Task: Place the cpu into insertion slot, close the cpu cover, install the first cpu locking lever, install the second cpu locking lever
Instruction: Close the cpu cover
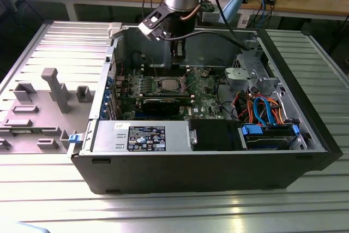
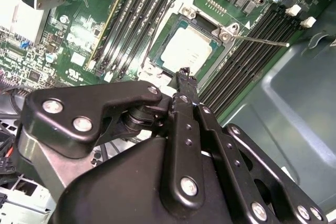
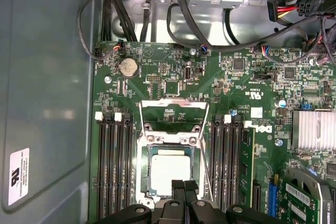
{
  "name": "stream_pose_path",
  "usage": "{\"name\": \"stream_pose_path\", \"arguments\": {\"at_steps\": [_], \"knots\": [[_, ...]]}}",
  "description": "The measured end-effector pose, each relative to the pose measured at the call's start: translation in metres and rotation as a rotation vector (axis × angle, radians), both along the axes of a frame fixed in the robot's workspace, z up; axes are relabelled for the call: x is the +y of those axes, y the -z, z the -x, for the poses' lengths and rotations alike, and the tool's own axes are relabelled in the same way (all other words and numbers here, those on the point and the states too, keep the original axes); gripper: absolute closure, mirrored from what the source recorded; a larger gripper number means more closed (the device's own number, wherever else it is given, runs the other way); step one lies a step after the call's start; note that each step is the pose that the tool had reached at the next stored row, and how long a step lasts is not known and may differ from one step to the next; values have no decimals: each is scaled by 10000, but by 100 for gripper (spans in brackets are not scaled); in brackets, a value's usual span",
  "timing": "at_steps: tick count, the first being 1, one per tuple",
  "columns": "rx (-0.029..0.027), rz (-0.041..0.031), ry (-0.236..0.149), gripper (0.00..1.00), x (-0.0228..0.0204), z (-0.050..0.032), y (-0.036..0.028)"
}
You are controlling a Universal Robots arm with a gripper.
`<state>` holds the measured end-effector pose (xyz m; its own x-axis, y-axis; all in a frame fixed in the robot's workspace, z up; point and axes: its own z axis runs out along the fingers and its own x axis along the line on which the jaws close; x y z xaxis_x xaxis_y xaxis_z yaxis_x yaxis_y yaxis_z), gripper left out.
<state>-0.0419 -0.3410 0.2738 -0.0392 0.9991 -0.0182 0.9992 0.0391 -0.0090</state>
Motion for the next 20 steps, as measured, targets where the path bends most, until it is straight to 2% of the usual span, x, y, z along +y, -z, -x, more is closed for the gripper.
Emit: {"name": "stream_pose_path", "arguments": {"at_steps": [5,20], "knots": [[31,0,1,89,0,-81,0],[79,0,0,89,7,-217,2]]}}
